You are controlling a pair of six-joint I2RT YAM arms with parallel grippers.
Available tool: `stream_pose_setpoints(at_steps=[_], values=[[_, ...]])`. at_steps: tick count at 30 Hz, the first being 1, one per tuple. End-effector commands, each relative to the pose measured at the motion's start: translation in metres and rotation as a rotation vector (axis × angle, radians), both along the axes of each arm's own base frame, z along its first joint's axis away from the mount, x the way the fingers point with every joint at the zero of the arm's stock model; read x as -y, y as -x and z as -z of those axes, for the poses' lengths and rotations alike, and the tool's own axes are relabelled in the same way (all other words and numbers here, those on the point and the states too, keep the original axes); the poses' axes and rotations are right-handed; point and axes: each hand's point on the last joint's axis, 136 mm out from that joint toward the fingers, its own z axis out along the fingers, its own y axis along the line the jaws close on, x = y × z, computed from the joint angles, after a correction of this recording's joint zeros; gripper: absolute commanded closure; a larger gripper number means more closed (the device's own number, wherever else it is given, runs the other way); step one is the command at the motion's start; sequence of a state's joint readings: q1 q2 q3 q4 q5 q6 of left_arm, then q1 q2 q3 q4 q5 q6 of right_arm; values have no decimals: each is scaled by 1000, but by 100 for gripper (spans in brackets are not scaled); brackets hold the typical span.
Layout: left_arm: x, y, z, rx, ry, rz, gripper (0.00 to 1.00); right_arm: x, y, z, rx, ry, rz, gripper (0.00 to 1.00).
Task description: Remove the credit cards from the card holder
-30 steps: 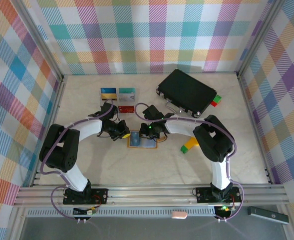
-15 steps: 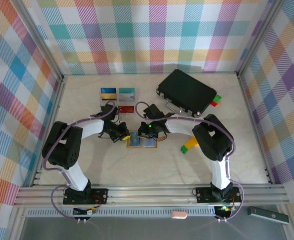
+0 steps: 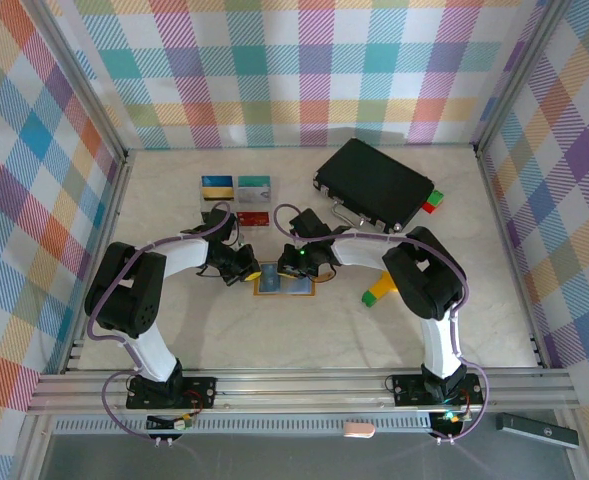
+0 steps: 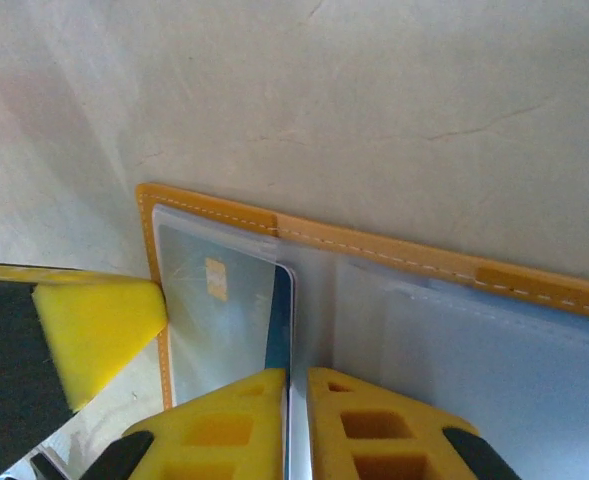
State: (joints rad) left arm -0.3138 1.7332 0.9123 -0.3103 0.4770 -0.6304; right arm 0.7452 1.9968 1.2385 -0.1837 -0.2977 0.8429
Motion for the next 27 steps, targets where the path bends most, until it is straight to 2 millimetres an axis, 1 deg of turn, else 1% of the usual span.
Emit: stream_pose_setpoints(at_steps=[1, 8, 18, 24, 27], values=[[-6, 16, 19, -49, -58, 21, 96, 3, 4, 11, -40, 4, 4, 86], [-6, 17, 22, -55, -56, 20, 96, -4, 6, 9, -45, -39, -19, 86], [-6, 18, 22, -58, -53, 21, 97, -7, 7, 10, -52, -52, -28, 88], [-7, 17, 22, -56, -58, 18, 97, -5, 6, 8, -38, -50, -23, 94], [-9, 17, 20, -49, -73, 7, 94, 1, 4, 5, -16, -31, -11, 96]])
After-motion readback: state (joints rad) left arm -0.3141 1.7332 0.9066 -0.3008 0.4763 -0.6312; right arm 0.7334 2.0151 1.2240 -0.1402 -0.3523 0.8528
